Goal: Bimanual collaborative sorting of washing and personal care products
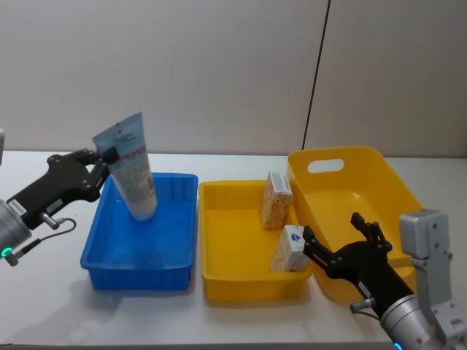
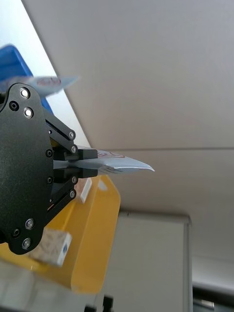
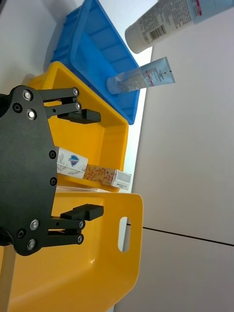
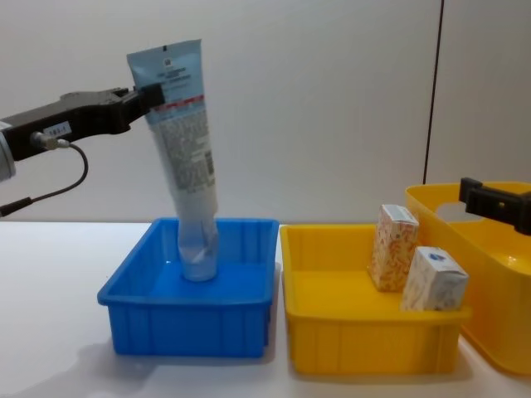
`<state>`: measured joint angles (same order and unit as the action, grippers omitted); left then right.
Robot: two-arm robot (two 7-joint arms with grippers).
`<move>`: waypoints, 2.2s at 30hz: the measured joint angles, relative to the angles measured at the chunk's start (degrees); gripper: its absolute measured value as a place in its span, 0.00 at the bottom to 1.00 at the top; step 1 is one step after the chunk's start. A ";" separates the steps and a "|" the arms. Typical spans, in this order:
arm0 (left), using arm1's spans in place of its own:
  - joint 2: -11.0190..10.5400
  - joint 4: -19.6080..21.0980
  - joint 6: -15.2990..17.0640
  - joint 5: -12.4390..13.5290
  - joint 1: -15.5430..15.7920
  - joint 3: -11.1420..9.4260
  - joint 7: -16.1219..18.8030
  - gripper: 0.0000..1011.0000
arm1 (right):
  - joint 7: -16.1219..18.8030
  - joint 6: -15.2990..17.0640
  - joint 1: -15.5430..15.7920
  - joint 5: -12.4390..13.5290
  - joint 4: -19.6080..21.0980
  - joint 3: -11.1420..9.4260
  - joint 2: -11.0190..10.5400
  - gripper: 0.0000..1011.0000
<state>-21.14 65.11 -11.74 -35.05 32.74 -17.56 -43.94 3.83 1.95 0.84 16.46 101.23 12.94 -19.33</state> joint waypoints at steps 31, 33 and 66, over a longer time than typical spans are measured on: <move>-1.20 9.37 6.94 -3.94 -3.12 -5.04 -5.47 0.06 | 0.43 0.22 0.01 0.18 0.19 -0.06 -0.03 0.99; -1.20 9.54 6.98 -3.99 -3.18 -5.16 -5.43 0.06 | 1.02 0.78 -0.01 0.71 0.48 -0.11 -0.13 0.99; -1.14 10.39 7.15 -4.18 -3.52 -5.68 -5.20 0.06 | 15.42 14.01 -8.07 8.08 3.25 5.29 -4.95 0.99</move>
<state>-22.28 75.50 -4.59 -39.23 29.22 -23.24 -49.14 19.24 15.96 -7.23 24.54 104.48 18.23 -24.28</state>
